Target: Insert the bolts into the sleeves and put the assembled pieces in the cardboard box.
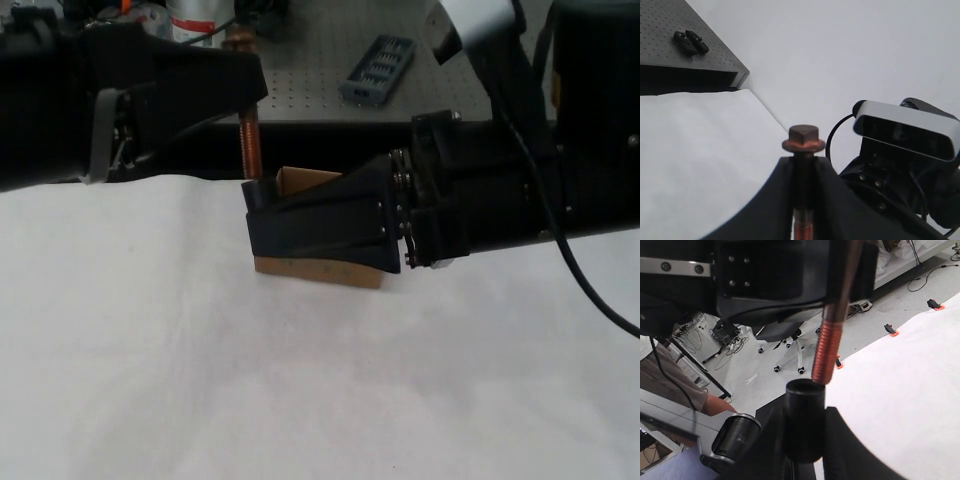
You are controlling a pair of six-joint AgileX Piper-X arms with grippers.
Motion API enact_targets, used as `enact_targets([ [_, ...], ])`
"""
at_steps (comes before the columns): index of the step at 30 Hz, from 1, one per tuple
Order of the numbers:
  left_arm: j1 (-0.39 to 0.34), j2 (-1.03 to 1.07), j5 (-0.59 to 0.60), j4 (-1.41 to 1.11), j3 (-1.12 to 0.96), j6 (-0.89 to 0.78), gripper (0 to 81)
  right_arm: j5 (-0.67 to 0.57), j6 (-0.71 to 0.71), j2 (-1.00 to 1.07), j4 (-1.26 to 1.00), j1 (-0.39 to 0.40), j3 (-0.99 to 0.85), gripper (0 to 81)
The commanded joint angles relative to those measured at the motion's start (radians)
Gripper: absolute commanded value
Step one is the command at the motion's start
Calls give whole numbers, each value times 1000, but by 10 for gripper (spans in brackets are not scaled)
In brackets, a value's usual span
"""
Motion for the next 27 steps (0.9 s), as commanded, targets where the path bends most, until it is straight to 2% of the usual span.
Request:
enact_targets([
  [1, 0, -3, 30, -16, -5, -40, 7, 9, 2, 0, -24, 2, -6, 27],
  [12, -51, -3, 27, -16, -5, -28, 7, 42, 2, 0, -46, 2, -6, 27],
  [27, -47, -3, -48, 23, -5, 53, 7, 63, 17, 0, -46, -12, -6, 27],
])
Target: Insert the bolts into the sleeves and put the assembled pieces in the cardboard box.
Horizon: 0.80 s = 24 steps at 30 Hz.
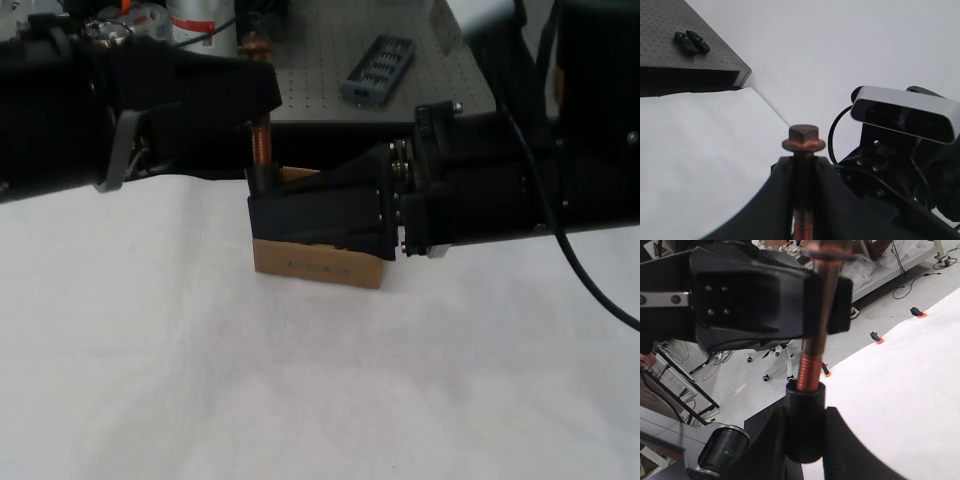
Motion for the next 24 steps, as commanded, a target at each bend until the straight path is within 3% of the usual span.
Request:
enact_targets([
  [1, -5, -3, 0, 8, -7, 13, 7, 15, -1, -1, -24, -12, -6, 27],
  [15, -5, -3, -27, 20, -7, 37, 7, 25, -2, -7, -20, -32, -6, 27],
  [24, -5, -3, -20, 200, -7, 71, 7, 17, -2, -7, -20, -32, -6, 27],
])
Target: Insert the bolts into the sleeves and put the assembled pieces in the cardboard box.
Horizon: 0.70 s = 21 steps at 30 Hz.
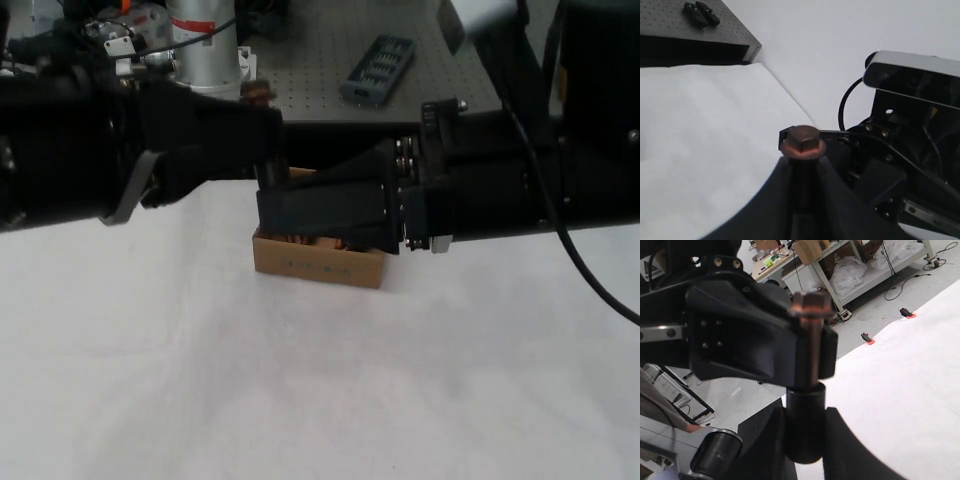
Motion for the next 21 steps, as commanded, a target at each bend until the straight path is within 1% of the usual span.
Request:
enact_targets([
  [1, -2, -3, -8, 107, -5, 35, 7, 8, -7, -8, -35, -13, -8, 27],
  [9, -2, -3, -1, 136, -5, 35, 1, 8, -7, -8, -37, -13, -8, 27],
  [10, -2, -3, 14, 136, -5, 40, 18, 8, -7, -8, -37, -13, -8, 27],
  [11, -2, -3, 38, 134, -5, 50, 57, 8, -7, -8, -37, -13, -8, 27],
  [12, -2, -3, 54, 134, -5, 54, 117, 8, -7, -8, -37, -13, -8, 27],
  [13, -2, -3, 70, 134, -5, 54, 199, 8, -7, -8, -37, -13, -8, 27],
  [16, -2, -3, 82, 134, -5, 39, 482, 8, -7, -8, -37, -13, -8, 27],
  [17, -2, -3, 82, 134, -5, 24, 554, 8, -7, -8, -37, -13, -8, 27],
  [18, -2, -3, 82, 134, -5, 5, 584, 8, -7, -8, -37, -13, -8, 27],
  [19, -2, -3, 82, 134, -5, -18, 587, 8, -7, -8, -37, -13, -8, 27],
  [21, -2, -3, 82, 134, -5, -35, 557, 8, -7, -8, -37, -13, -8, 27],
])
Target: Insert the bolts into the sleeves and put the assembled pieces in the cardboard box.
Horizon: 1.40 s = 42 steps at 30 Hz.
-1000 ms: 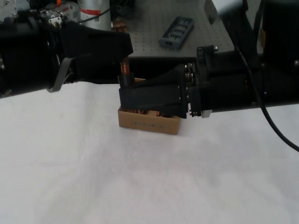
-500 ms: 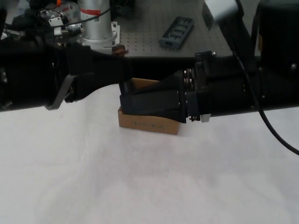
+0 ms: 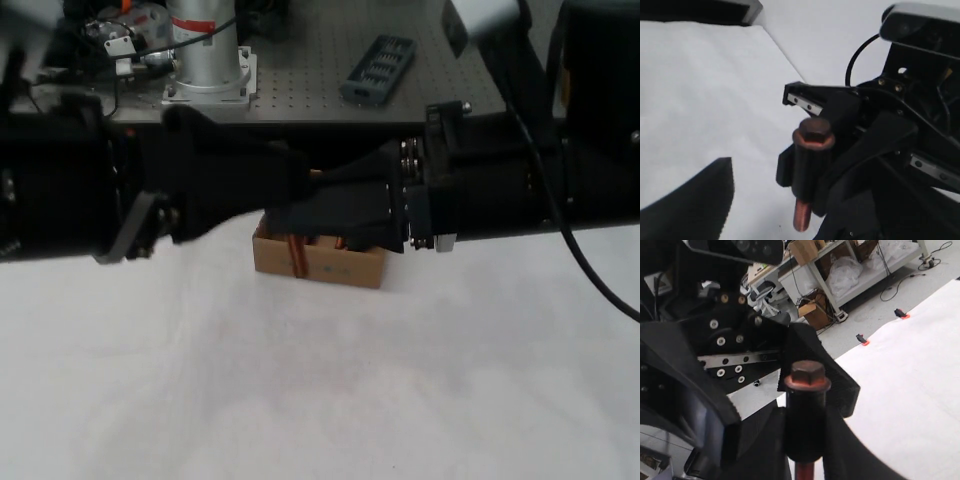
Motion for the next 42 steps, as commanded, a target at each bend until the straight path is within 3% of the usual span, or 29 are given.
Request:
enact_targets([
  [1, -1, -3, 20, 5, -5, -41, 545, -5, -5, -9, -21, -7, -13, 27],
  [5, -1, -3, 9, -54, -6, -41, 538, -23, -5, -9, 0, -7, -13, 27],
  [9, -1, -31, -102, -96, -6, -41, 538, -14, -17, -9, 57, -7, -13, 27],
  [13, 11, -87, -162, -61, -6, 15, 538, 79, -61, -4, 104, -23, -13, 27],
  [17, 48, -170, -276, 63, -6, 63, 537, 172, -56, 31, 100, -78, -20, 27],
  [21, 91, -259, -412, 275, -6, 100, 537, 178, -21, 119, 100, -149, -72, 27],
  [32, 124, -366, -611, 688, -6, 102, 537, 226, -19, 633, 146, -253, -499, 27],
  [42, 124, -366, -658, 713, -6, 115, 537, 273, 12, 1034, 385, -278, -884, 27],
])
